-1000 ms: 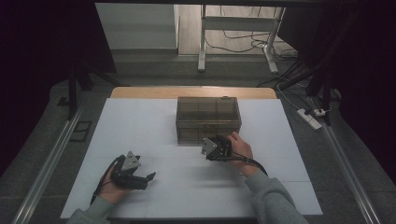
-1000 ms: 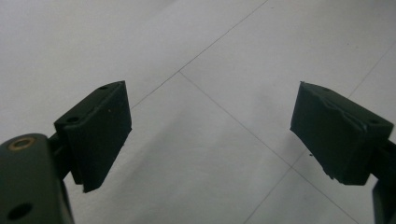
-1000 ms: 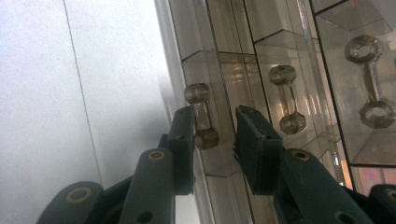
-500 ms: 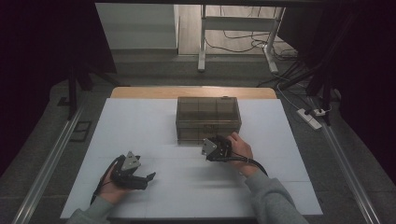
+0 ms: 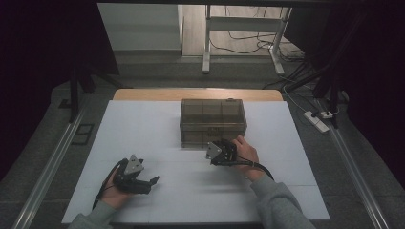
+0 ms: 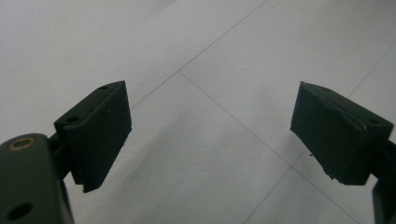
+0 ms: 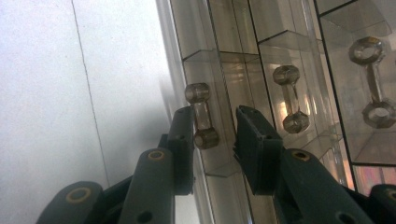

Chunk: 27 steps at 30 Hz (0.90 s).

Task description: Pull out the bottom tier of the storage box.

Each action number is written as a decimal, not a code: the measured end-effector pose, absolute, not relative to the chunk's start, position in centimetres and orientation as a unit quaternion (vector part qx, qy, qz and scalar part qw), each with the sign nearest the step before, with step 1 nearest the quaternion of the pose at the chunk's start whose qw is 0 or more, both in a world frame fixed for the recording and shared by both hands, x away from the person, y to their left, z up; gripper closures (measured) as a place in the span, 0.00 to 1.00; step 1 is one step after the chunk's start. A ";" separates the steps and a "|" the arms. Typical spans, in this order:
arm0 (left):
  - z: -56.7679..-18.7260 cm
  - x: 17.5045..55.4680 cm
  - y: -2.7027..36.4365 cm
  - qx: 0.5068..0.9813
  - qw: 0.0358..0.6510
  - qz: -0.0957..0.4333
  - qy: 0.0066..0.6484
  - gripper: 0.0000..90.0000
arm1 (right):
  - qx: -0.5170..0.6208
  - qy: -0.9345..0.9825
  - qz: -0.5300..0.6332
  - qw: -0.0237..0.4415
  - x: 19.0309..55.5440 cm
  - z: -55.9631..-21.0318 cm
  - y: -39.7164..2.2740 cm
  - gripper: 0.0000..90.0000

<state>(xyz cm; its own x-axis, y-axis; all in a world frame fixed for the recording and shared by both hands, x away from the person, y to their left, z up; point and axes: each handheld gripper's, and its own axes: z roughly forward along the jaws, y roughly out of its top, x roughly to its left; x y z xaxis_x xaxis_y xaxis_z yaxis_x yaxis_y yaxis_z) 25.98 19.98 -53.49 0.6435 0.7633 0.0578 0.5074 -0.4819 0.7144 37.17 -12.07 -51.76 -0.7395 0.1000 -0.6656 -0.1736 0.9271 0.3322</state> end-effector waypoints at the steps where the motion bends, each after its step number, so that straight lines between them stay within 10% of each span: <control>1: -53.5 26.0 20.0 0.840 0.341 0.188 0.378 0.14 | -0.020 0.913 0.190 0.360 37.2 -51.8 -12.1 0.74; 27: -53.5 26.0 20.0 0.840 0.339 0.189 0.378 0.14 | -0.019 0.916 0.190 0.354 36.9 -51.7 -12.0 0.74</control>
